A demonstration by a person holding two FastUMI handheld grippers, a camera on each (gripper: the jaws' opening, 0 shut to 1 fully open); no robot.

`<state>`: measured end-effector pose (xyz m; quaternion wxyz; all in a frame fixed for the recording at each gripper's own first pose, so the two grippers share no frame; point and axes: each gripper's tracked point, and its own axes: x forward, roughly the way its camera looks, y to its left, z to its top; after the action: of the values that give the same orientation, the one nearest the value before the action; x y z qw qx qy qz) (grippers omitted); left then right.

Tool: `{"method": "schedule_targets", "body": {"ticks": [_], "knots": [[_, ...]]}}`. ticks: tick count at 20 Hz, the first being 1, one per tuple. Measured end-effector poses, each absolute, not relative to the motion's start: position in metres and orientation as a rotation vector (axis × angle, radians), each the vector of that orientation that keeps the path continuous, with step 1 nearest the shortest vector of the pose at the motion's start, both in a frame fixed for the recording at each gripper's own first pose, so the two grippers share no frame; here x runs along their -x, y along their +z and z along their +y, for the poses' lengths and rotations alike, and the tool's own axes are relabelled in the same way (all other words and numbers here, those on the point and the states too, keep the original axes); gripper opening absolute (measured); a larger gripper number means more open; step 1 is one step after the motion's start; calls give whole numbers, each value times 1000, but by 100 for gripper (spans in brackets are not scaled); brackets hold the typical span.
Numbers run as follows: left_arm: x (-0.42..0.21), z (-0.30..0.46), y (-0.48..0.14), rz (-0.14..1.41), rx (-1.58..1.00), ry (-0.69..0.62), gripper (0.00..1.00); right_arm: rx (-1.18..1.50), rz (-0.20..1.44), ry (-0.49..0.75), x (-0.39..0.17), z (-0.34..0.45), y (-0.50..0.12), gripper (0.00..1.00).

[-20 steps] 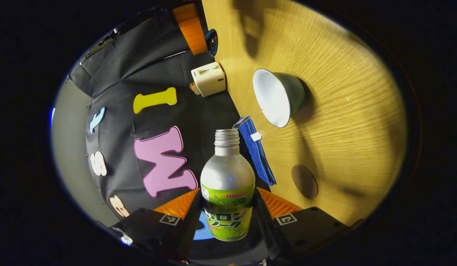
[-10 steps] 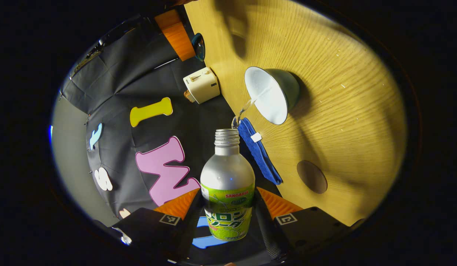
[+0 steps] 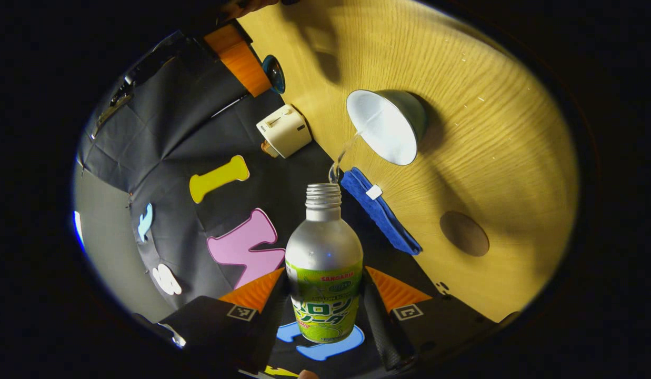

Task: Open the teacup lid with one hand, grasp the water bottle and pour water into the teacup with the other hand; after pouring, place the water bottle on the coaster and then close the teacup lid.

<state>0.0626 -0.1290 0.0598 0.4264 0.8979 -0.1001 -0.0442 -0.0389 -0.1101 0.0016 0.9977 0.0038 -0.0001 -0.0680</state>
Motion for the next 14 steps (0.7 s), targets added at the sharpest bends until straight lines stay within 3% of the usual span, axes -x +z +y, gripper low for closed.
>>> {"method": "schedule_targets", "body": {"ticks": [14], "knots": [[-63,-132,71,-285,-2321,-109,78,-5,-1,-136,38,-110,3,31]]}}
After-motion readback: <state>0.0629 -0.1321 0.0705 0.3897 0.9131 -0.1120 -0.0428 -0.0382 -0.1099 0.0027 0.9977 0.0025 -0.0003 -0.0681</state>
